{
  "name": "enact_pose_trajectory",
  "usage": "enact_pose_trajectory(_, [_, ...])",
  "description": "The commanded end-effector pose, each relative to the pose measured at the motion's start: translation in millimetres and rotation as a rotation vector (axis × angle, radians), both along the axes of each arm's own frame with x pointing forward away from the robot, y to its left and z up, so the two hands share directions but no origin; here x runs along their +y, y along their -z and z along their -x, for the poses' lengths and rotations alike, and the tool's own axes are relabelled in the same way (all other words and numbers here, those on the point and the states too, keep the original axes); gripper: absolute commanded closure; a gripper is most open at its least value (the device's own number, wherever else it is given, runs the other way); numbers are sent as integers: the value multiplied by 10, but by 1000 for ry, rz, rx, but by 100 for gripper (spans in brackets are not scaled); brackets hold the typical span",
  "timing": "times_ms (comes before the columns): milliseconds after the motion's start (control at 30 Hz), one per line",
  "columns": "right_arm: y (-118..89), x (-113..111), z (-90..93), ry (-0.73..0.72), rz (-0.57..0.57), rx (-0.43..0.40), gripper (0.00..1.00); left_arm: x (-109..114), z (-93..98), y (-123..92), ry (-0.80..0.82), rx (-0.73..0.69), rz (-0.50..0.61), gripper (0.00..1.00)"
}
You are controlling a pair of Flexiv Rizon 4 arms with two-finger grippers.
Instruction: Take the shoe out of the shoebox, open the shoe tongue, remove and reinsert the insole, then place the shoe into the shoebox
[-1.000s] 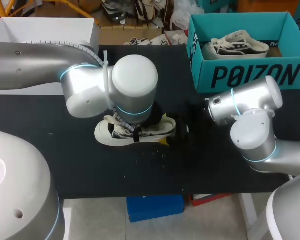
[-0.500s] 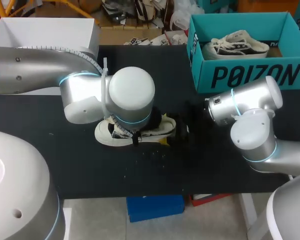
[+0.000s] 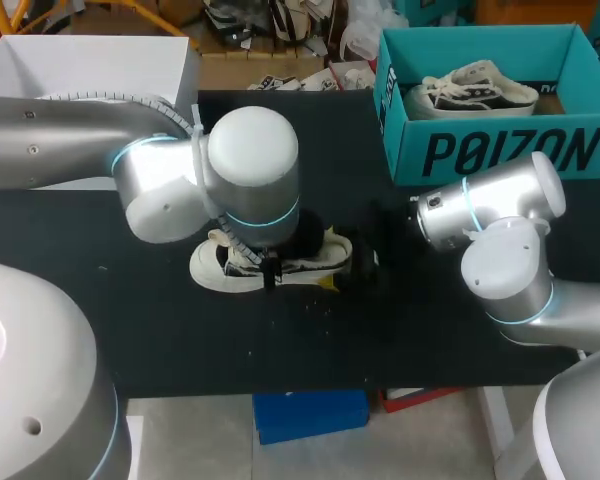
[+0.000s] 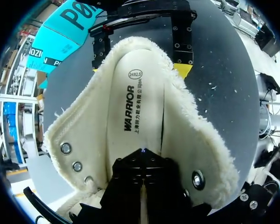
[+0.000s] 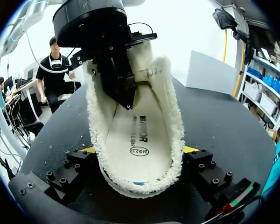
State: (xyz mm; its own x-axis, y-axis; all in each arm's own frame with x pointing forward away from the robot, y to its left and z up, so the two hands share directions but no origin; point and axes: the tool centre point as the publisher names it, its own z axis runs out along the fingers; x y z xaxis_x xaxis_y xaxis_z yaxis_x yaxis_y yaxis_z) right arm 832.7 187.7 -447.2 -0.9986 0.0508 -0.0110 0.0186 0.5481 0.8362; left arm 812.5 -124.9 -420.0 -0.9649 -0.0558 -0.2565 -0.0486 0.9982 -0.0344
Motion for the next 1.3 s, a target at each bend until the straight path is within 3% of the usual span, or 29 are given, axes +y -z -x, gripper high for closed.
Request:
enact_pose_trajectory(33, [32, -7, -4, 1, 2, 1, 100, 80, 35, -75, 17, 24, 26, 100])
enact_pose_trajectory(567, [32, -7, -4, 1, 2, 1, 100, 61, 152, -265, 63, 112, 93, 100])
enact_pose_trajectory(1300, [32, -7, -4, 1, 2, 1, 100, 152, 120, -380, 58, 111, 149, 100])
